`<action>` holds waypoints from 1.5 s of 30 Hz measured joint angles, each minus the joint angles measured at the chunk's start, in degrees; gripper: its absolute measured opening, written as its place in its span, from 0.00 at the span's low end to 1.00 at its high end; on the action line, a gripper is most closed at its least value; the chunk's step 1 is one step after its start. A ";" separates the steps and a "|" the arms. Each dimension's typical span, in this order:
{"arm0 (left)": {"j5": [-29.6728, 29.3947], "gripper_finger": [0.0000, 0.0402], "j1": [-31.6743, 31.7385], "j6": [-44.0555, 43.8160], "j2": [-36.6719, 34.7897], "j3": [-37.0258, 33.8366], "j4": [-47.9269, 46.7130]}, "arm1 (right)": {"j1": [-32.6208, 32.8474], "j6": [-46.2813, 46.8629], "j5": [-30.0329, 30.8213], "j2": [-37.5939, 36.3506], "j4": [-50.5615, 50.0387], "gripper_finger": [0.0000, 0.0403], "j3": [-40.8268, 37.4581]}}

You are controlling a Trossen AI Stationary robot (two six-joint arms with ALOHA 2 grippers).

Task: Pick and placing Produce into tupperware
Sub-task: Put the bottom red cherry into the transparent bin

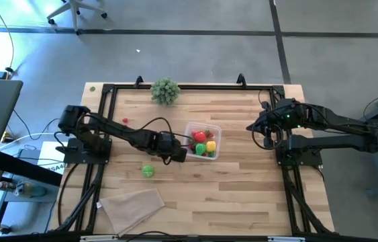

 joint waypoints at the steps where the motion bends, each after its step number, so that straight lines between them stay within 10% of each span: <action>1: -0.10 0.41 -0.02 0.06 0.26 0.00 0.75 | 0.02 0.00 0.00 0.01 -0.02 0.00 0.00; 45: 0.58 0.41 -0.08 0.48 6.44 0.18 6.44 | 0.01 0.00 0.00 0.00 0.01 0.00 0.00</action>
